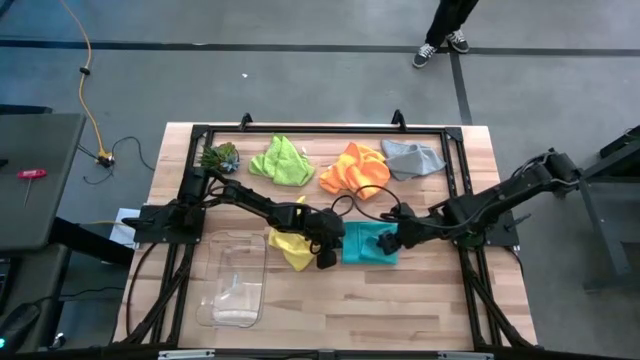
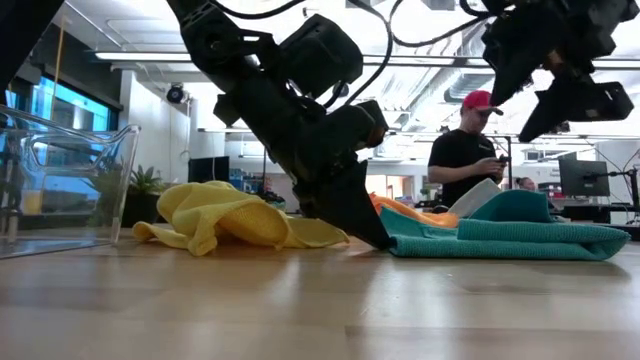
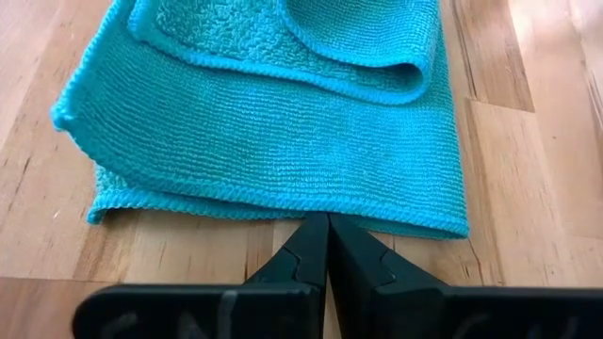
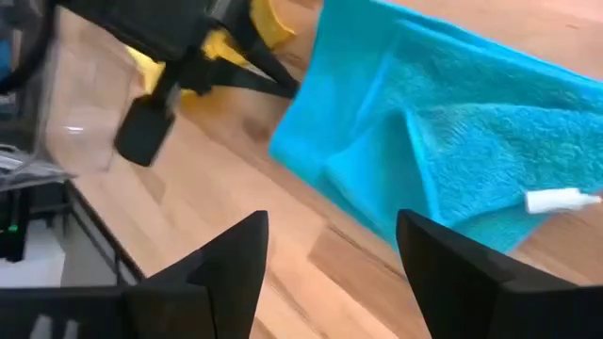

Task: Fold microfiber towels
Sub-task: Fold the blue towel

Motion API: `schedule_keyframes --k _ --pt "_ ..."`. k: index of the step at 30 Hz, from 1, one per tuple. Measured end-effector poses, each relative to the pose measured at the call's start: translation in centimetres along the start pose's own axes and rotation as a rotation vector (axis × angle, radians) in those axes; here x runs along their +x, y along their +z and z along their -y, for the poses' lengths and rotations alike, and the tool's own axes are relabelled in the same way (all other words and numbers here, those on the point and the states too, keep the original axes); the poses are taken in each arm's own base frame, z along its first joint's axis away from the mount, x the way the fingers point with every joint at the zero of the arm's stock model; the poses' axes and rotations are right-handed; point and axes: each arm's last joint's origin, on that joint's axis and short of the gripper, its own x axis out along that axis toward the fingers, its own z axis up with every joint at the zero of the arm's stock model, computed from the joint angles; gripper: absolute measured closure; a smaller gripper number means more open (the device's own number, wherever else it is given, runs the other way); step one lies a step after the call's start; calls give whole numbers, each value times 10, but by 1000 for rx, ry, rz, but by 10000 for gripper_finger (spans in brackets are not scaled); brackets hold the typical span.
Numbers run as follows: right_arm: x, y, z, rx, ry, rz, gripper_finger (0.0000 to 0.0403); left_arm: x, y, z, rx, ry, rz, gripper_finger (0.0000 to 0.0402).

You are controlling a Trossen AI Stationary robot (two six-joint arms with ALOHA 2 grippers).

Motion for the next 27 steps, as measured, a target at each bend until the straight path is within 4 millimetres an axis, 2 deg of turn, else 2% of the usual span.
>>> schedule_keyframes --k 5,8,14,18,23,24,27 --pt "-1 -1 12 10 -127 -1 190 0 0 0 0 1 1 402" --pt "2 -5 19 -14 -205 -81 196 0 0 0 0 1 2 401" --pt "20 -16 21 -157 -273 -172 217 0 0 0 0 3 3 402" --pt "36 -19 24 -233 -345 -182 270 0 0 0 -13 5 4 401" --pt "52 -21 22 -290 -337 -162 384 0 1 -1 -16 11 6 401" --pt "55 -21 20 -297 -322 -159 392 0 1 -1 -16 11 5 401" --pt "59 -17 22 -292 -342 -142 377 0 1 -1 -16 12 5 402"
